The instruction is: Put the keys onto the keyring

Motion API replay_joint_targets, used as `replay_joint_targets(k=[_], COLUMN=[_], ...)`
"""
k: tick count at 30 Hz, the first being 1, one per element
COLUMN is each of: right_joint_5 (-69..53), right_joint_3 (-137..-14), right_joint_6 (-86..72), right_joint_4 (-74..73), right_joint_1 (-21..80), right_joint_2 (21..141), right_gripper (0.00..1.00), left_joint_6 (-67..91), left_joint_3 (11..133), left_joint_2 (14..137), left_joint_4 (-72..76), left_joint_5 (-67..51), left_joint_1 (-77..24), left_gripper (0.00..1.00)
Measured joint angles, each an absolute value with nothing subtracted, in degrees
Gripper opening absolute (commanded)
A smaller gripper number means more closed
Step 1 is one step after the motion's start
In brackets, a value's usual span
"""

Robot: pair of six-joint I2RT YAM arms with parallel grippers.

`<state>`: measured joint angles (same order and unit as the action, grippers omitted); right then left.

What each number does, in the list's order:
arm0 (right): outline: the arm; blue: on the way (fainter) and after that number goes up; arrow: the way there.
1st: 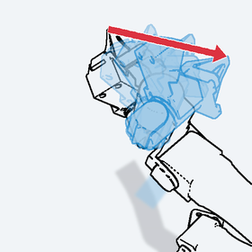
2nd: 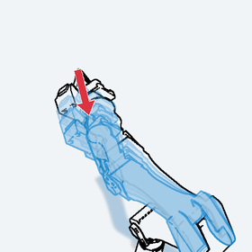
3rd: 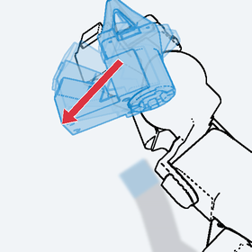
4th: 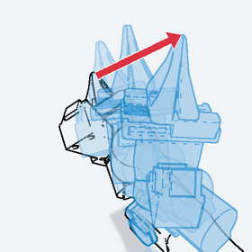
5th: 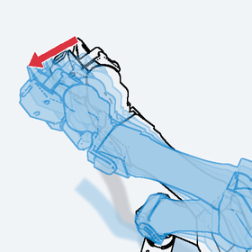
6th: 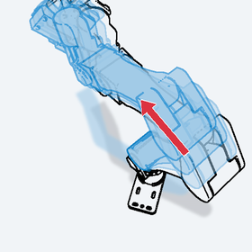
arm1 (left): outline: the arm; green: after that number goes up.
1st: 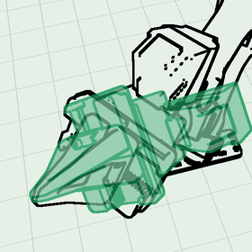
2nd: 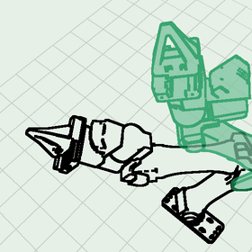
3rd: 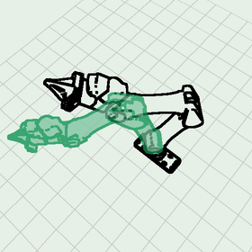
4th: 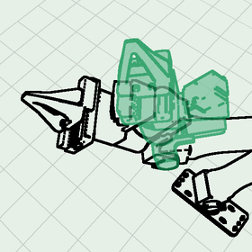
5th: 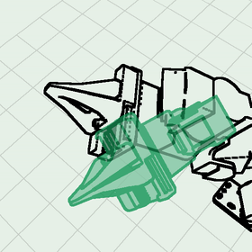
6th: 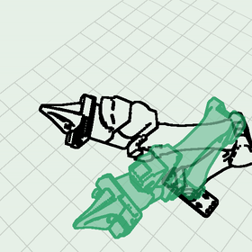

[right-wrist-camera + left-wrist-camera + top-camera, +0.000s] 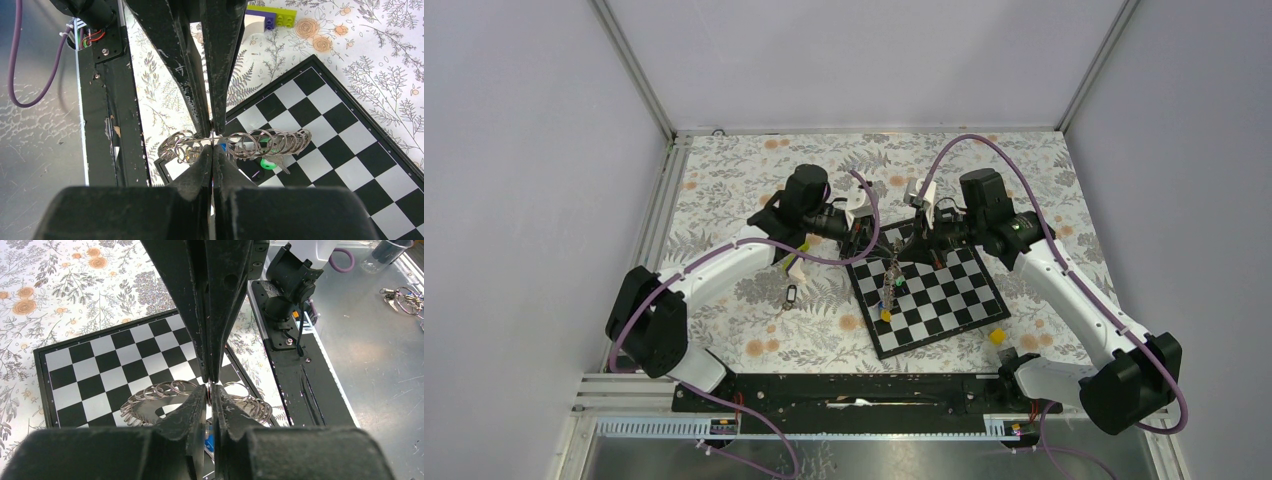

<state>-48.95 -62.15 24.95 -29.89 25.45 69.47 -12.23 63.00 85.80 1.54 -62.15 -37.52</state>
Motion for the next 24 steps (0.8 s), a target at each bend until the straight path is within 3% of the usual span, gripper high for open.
replay_joint_targets(k=[4,9,14,18,24], right_joint_5=[-48.93,-48.9,-49.08,-50.17,-52.9], right_joint_3=[-62.13,-62.13,-61.91,-60.42,-59.88], right_joint_6=[24.77,24.73,23.83,22.28,20.99], right_joint_4=[-29.91,-29.91,-29.12,-26.17,-23.53], right_joint_1=[25.45,25.45,24.6,22.2,19.88], right_joint_2=[69.47,69.47,69.04,65.8,62.54], right_gripper=[0.0,0.0,0.28,0.41,0.44], left_joint_6=[-12.1,-11.9,-8.88,0.84,17.72], left_joint_3=[63.0,63.0,62.57,58.24,52.4], left_joint_2=[86.13,86.26,86.26,86.19,86.19], left_joint_4=[1.56,1.63,3.97,14.83,31.62], left_joint_5=[-62.28,-62.41,-62.57,-62.96,-62.96], left_joint_1=[-37.5,-37.41,-37.15,-36.1,-34.54], left_gripper=[0.0,0.0,0.0,0.0,0.0])
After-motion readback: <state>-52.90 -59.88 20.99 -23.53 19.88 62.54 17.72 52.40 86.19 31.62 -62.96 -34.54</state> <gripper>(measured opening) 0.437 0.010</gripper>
